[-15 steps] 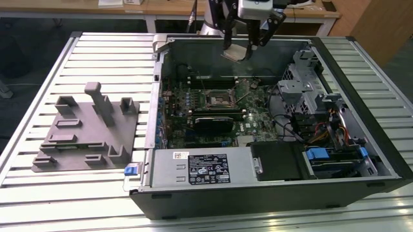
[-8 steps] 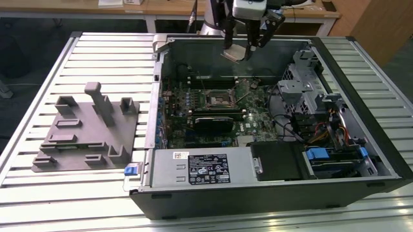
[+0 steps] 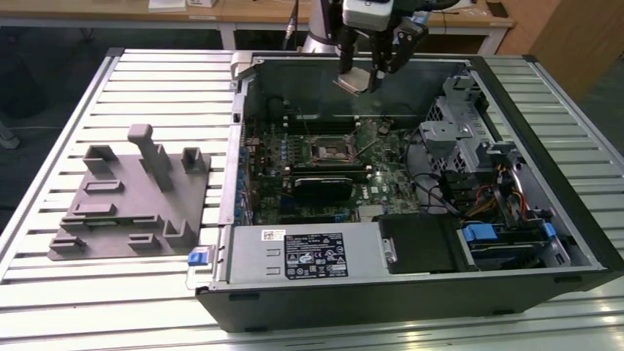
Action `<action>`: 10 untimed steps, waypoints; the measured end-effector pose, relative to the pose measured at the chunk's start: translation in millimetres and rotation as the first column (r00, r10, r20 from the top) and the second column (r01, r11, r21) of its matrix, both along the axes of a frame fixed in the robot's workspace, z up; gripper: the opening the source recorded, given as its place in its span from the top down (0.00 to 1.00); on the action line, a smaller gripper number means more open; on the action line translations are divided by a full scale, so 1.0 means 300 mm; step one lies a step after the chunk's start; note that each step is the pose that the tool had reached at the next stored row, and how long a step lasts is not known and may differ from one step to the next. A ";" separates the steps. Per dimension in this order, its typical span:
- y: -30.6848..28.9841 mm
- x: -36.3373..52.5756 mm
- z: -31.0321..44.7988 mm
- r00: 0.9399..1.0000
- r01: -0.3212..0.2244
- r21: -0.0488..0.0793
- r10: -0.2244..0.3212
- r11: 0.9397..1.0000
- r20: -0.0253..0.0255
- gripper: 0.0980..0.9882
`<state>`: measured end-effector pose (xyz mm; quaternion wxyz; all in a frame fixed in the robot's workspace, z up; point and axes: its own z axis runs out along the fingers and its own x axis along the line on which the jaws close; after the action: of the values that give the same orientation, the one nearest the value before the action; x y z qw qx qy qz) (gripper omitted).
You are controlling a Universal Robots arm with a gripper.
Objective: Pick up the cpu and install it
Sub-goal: 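Place the cpu into insertion slot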
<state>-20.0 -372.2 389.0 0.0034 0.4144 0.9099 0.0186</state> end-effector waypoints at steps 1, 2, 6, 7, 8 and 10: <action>0.000 0.000 -0.001 1.000 0.012 0.000 -0.012 1.000 0.000 0.50; 0.001 0.000 -0.001 1.000 0.023 0.000 -0.023 1.000 0.000 0.50; 0.002 0.000 -0.003 0.998 0.069 0.000 -0.069 0.998 0.000 0.50; 0.002 0.000 -0.004 0.997 0.079 0.000 -0.079 0.997 0.000 0.50; 0.003 0.000 -0.004 0.996 0.089 0.000 -0.089 0.996 0.000 0.50; 0.003 0.000 -0.005 0.994 0.108 0.000 -0.108 0.994 0.000 0.50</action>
<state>-20.0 -371.3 387.6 0.0043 0.4631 0.8861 0.0184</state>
